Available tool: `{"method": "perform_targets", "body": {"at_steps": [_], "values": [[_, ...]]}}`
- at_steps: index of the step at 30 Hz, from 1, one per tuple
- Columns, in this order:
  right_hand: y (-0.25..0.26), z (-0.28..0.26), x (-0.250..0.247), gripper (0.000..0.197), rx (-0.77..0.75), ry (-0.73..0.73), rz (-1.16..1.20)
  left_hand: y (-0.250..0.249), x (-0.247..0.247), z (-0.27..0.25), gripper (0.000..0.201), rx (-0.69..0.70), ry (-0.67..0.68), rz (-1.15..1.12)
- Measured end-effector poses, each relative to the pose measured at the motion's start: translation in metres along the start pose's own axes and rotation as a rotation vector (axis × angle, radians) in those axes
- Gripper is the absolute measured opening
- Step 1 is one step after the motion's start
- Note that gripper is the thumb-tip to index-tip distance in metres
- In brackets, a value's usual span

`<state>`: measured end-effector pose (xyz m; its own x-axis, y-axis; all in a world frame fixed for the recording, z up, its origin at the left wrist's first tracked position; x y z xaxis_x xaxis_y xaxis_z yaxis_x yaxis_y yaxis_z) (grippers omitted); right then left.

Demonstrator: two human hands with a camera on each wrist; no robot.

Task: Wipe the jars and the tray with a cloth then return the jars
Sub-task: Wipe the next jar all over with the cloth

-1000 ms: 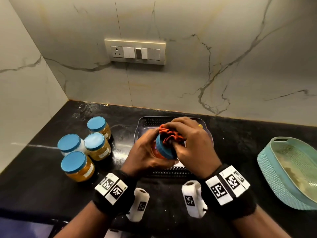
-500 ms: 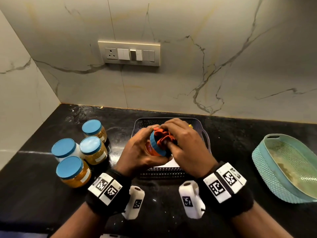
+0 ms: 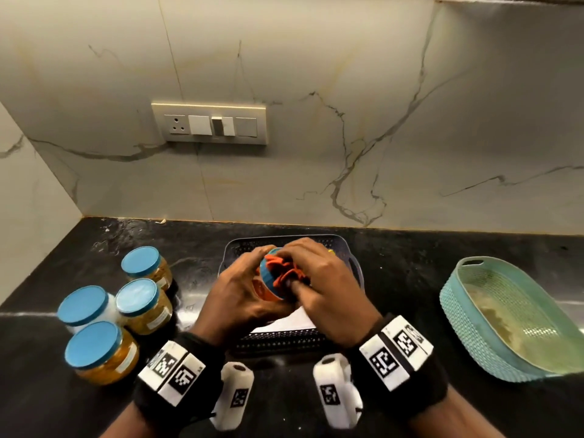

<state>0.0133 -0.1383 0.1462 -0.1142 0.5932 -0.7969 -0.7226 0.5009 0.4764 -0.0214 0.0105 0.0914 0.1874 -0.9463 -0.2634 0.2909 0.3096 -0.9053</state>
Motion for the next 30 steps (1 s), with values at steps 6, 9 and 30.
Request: {"method": "perform_targets", "body": {"at_steps": [6,9,30], "values": [[-0.021,-0.013,-0.01,0.033,0.032,0.087,-0.08,0.008,-0.001,0.001,0.079,-0.015,-0.004,0.007],[-0.026,-0.003,-0.01,0.031,0.083,0.028,-0.093,0.004,0.011,-0.002,0.076,0.025,0.003,0.071],[0.012,-0.015,-0.01,0.039,-0.116,0.017,0.071,-0.007,-0.007,-0.002,0.076,0.084,0.009,0.095]]}}
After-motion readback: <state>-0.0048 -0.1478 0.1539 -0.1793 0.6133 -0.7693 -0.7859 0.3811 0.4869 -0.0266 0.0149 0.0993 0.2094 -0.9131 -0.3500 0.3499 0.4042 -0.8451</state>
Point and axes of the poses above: each hand's wrist, its own z-axis towards the middle knuckle, its own x-axis out of the palm, y = z × x, the point moved 4 cm from there along z, towards the middle knuckle, and after that the axes turned 12 degrees about -z, right-handed, at the moved point
